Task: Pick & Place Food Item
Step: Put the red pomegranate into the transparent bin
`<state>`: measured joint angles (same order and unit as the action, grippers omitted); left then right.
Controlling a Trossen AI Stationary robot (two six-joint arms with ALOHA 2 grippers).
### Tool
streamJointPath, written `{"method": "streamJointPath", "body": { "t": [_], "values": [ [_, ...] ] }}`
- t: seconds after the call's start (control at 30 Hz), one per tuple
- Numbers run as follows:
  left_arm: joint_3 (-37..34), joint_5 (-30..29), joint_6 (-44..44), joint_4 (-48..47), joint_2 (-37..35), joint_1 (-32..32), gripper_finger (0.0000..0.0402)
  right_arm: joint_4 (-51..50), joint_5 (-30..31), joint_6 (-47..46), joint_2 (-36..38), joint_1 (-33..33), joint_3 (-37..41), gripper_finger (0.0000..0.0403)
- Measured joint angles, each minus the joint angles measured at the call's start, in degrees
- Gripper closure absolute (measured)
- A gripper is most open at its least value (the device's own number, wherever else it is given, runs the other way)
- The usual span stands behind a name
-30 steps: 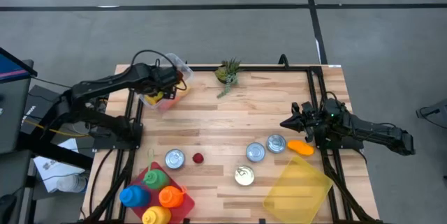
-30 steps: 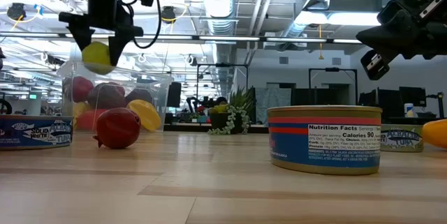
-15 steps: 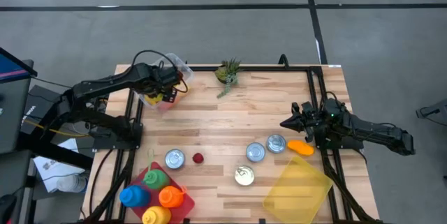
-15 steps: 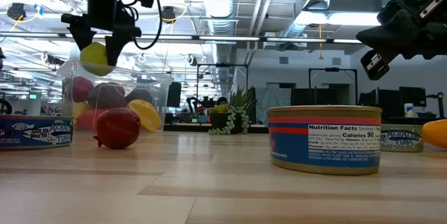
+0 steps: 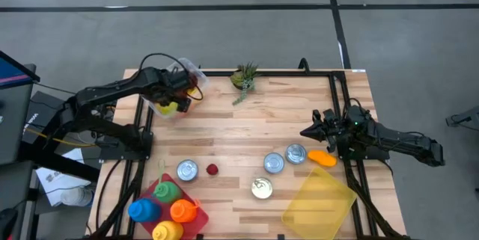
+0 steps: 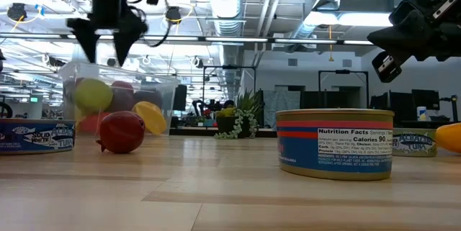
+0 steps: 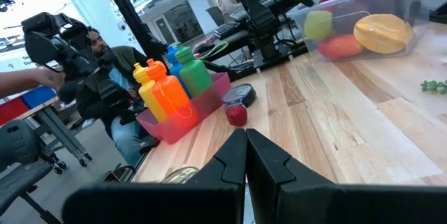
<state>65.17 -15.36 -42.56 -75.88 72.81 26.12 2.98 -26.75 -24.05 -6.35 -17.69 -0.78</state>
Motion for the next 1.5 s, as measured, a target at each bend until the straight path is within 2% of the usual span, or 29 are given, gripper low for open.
{"method": "streamJointPath", "body": {
  "t": [0.13,0.33,0.43,0.53,0.67,0.87,1.0,1.13,1.5],
  "values": [
    [0.00,6.16,3.30,8.17,-3.06,-2.31,0.0014,0.00,-0.03,0.00,0.00,0.00,0.00,0.0403],
    [0.00,8.70,3.53,17.58,-9.14,-5.50,0.0018,0.00,-0.03,-0.78,-0.01,0.00,0.00,0.0403],
    [0.09,11.59,3.34,25.46,-9.98,-11.15,0.0019,0.00,-0.05,-0.94,-0.02,0.02,0.00,0.0403],
    [0.09,12.31,3.34,31.69,-7.10,-20.68,0.0019,0.00,-0.22,-1.47,-0.02,0.04,0.00,0.0403],
    [0.09,12.39,4.25,35.05,0.20,-33.40,0.0019,0.00,-0.21,-1.51,-0.02,0.07,0.00,0.0403],
    [0.07,12.12,7.87,40.63,14.22,-44.82,0.0019,0.01,-0.21,-1.50,-0.02,0.07,0.00,0.0403],
    [0.04,12.23,11.25,45.54,22.16,-46.87,0.0019,0.00,-0.21,-1.51,-0.02,0.07,0.00,0.0403],
    [-0.02,12.35,12.58,44.34,26.96,-46.57,0.0019,0.00,-0.21,-1.51,-0.02,0.07,0.00,0.0403],
    [-0.27,11.77,18.60,37.65,27.96,-44.07,0.0019,0.00,-0.23,-1.51,-0.07,0.07,0.00,0.0403]
  ]
}}
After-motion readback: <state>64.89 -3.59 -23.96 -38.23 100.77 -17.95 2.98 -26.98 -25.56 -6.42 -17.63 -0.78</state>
